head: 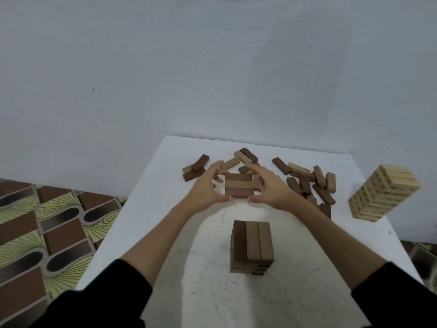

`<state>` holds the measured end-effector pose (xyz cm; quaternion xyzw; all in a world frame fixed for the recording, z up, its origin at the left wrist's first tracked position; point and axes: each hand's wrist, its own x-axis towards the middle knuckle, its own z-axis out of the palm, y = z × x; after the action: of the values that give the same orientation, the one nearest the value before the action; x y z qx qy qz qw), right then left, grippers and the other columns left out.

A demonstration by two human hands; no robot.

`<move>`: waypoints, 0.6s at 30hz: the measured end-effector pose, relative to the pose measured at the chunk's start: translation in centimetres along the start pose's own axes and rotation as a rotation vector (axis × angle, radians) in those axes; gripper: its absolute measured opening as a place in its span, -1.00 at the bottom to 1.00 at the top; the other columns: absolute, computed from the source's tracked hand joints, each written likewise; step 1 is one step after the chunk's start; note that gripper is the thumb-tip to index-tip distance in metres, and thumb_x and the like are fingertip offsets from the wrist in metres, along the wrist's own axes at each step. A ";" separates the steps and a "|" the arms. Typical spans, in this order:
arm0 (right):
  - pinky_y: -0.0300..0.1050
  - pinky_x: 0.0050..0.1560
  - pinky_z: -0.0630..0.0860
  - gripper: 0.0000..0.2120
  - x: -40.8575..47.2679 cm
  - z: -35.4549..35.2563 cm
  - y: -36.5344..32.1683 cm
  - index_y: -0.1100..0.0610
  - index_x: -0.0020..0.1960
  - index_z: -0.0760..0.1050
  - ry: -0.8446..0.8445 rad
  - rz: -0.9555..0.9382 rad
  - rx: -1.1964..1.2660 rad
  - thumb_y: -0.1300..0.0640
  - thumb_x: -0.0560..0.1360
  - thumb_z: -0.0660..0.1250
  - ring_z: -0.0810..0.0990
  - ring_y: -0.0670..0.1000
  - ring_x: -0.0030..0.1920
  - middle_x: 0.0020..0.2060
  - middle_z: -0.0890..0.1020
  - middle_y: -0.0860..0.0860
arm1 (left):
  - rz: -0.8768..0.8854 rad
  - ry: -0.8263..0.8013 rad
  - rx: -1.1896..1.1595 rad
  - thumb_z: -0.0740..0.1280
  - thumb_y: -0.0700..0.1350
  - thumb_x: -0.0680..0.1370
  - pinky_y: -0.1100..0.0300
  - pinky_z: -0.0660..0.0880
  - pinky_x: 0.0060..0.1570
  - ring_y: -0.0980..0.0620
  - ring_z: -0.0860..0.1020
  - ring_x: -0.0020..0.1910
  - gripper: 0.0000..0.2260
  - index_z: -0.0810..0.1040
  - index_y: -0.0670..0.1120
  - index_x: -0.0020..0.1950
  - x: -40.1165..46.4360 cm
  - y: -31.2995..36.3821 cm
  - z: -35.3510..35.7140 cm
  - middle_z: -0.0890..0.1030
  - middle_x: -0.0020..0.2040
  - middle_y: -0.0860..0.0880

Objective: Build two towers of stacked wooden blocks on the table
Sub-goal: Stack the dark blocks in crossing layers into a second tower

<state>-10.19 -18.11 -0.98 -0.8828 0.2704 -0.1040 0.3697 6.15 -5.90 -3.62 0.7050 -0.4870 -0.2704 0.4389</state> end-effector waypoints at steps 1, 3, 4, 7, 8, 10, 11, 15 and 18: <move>-0.47 -0.11 0.35 -0.24 -0.6 -0.7 -0.6 -0.02 0.43 0.23 0.028 -0.021 0.025 0.25 0.34 0.50 0.41 -0.04 0.02 0.21 0.43 -0.05 | 0.021 0.005 -0.006 0.58 -0.19 0.30 0.37 0.39 0.06 0.11 0.46 0.10 -0.15 0.20 0.02 0.46 -0.3 0.8 -0.5 0.48 0.24 -0.01; -0.46 -0.13 0.41 -0.25 -2.3 -1.8 -1.8 -0.12 0.37 0.23 0.062 -0.038 0.108 0.25 0.33 0.51 0.44 -0.06 0.01 0.15 0.42 -0.13 | 0.061 -0.003 -0.018 0.58 -0.16 0.31 0.37 0.36 0.15 0.15 0.45 0.19 -0.14 0.17 0.05 0.48 -1.3 2.5 -1.2 0.48 0.24 0.04; -0.45 -0.10 0.43 -0.24 -3.3 -2.1 -2.2 -0.12 0.37 0.24 0.068 -0.048 0.157 0.25 0.32 0.51 0.45 -0.08 0.04 0.14 0.42 -0.14 | 0.078 -0.015 -0.024 0.58 -0.16 0.31 0.36 0.35 0.19 0.17 0.44 0.21 -0.14 0.17 0.05 0.48 -2.0 3.2 -1.4 0.48 0.23 0.08; -0.30 0.10 0.43 -0.24 -6.1 -2.6 -3.0 -0.17 0.37 0.25 0.041 -0.061 0.262 0.24 0.32 0.52 0.42 -0.13 0.16 0.17 0.41 -0.13 | 0.105 -0.066 -0.065 0.58 -0.17 0.31 0.39 0.35 0.20 0.28 0.45 0.19 -0.14 0.17 0.12 0.46 -4.4 4.7 -1.4 0.49 0.16 0.21; -0.32 0.14 0.39 -0.24 -7.2 -2.4 -3.1 -0.20 0.35 0.24 0.029 -0.054 0.271 0.24 0.33 0.51 0.40 -0.17 0.19 0.17 0.41 -0.15 | 0.108 -0.085 -0.081 0.58 -0.18 0.31 0.37 0.35 0.22 0.28 0.46 0.19 -0.16 0.19 0.17 0.43 -5.3 4.9 -1.2 0.50 0.15 0.19; -0.37 0.18 0.32 -0.24 -9.0 -1.8 -3.0 -0.21 0.35 0.22 0.008 -0.053 0.249 0.23 0.33 0.51 0.37 -0.21 0.21 0.19 0.39 -0.18 | 0.102 -0.117 -0.101 0.59 -0.17 0.29 0.32 0.35 0.26 0.25 0.47 0.19 -0.16 0.21 0.21 0.40 -6.9 5.0 -0.5 0.51 0.15 0.12; -0.36 0.21 0.30 -0.23 -9.6 -1.4 -2.8 -0.19 0.37 0.21 -0.002 -0.054 0.233 0.22 0.34 0.51 0.37 -0.22 0.22 0.19 0.39 -0.18 | 0.089 -0.128 -0.104 0.60 -0.13 0.27 0.30 0.35 0.28 0.23 0.48 0.19 -0.15 0.21 0.19 0.41 -7.6 5.0 -0.2 0.50 0.16 0.10; -0.31 0.27 0.23 -0.23 -11.3 0.0 -1.9 -0.15 0.41 0.20 -0.043 -0.029 0.203 0.22 0.36 0.50 0.34 -0.19 0.23 0.17 0.37 -0.20 | 0.035 -0.158 -0.093 0.56 -0.03 0.21 0.27 0.31 0.31 0.16 0.46 0.23 -0.13 0.17 0.17 0.40 -9.4 4.5 0.9 0.49 0.18 0.09; -0.37 0.22 0.21 -0.22 -11.7 0.7 -1.5 -0.20 0.40 0.18 -0.054 -0.018 0.189 0.19 0.35 0.51 0.33 -0.17 0.24 0.18 0.35 -0.22 | 0.020 -0.176 -0.092 0.56 -0.03 0.20 0.25 0.30 0.34 0.15 0.45 0.24 -0.12 0.17 0.17 0.40 -10.1 4.1 1.2 0.48 0.17 0.10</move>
<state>-19.05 -10.38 -0.23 -0.8489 0.2414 -0.1087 0.4575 -0.50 2.39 -0.99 0.6528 -0.5178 -0.3489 0.4289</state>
